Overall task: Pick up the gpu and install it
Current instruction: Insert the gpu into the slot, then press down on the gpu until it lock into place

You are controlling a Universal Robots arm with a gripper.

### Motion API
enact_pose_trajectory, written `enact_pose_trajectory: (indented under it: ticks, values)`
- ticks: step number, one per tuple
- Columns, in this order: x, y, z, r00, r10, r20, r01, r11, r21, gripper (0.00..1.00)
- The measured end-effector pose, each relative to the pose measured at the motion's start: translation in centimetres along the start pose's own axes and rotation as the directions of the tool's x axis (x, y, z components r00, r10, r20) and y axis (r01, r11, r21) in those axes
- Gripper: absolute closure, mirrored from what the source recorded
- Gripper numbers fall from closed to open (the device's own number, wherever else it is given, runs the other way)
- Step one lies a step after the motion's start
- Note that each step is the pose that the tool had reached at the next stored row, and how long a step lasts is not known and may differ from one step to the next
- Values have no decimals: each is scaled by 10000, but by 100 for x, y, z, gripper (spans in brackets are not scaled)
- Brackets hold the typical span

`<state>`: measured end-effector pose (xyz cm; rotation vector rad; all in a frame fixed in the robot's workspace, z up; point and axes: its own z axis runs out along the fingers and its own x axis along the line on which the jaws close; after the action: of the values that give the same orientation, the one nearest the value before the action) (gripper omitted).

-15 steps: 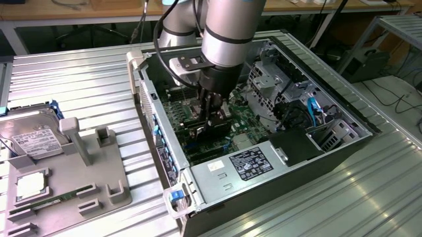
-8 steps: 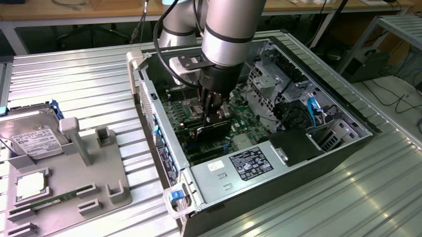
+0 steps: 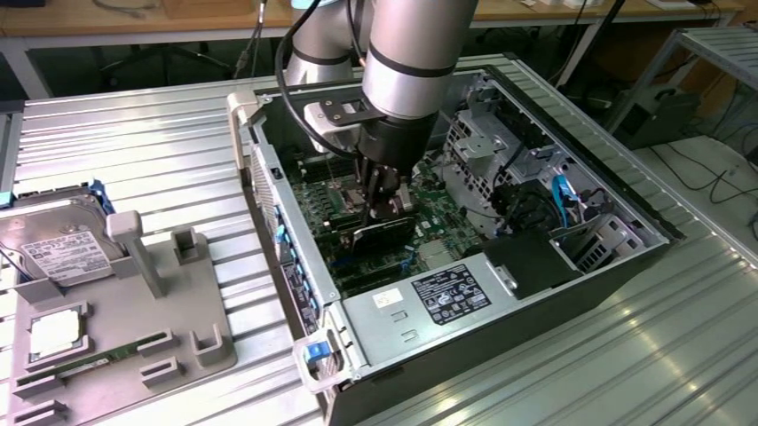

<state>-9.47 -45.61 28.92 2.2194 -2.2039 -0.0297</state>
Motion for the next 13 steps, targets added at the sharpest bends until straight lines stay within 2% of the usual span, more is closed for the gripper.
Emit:
enact_pose_trajectory:
  ticks: [5, 8, 13]
  values:
    - [0, 17, 0, 10000, -1, -2, 1, 10000, -2, 89]
    - [-1, 188, 8, 10000, 0, 0, 0, 10000, 0, 89]
    - [-3, 381, 19, 10000, 0, -1, 0, 10000, 11, 89]
